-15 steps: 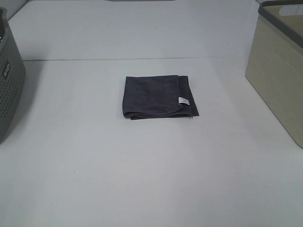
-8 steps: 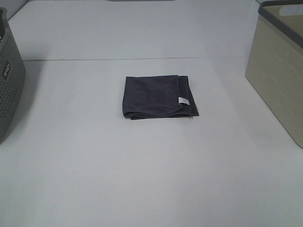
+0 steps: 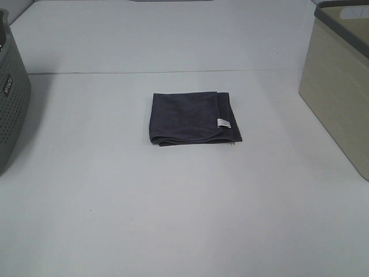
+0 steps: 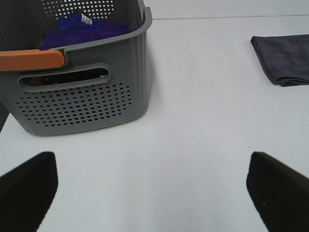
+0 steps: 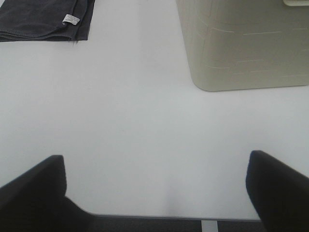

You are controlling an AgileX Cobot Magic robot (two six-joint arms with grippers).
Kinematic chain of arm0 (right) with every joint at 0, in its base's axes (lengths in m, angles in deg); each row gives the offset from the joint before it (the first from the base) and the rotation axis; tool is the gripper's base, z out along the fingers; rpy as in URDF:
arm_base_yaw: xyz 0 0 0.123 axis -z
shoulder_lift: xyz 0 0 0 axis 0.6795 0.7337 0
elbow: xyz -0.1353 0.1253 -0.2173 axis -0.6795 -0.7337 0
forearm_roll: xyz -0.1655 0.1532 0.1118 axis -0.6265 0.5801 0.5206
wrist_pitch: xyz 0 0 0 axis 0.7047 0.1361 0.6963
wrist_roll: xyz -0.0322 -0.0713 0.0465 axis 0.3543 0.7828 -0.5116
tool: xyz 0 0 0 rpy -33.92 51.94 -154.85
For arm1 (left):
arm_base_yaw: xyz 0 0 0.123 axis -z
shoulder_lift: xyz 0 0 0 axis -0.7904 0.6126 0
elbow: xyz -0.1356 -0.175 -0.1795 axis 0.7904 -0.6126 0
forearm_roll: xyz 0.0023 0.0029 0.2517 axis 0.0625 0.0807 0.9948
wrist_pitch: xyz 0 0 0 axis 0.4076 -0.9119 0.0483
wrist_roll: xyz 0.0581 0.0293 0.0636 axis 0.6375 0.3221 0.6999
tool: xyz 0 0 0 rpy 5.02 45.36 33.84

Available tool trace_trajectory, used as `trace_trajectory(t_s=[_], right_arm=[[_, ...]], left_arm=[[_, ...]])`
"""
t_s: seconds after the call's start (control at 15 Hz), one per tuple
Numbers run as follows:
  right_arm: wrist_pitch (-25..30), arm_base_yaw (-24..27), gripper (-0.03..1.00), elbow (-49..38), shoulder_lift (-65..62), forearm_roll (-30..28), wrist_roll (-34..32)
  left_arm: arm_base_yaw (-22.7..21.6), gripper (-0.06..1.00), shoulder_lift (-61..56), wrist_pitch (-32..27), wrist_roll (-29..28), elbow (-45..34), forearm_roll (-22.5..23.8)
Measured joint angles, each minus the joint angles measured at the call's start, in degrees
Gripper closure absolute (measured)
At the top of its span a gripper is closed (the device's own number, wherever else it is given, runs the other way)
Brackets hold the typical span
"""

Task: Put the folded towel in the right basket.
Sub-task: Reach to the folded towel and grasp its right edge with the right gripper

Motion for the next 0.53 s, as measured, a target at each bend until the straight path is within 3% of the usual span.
trace_trajectory(t_s=[0.53], right_arm=[[0.0, 0.0, 0.0, 0.0, 0.0, 0.06, 0.11]], left_arm=[[0.0, -0.05, 0.0, 0.0, 0.0, 0.0, 0.0]])
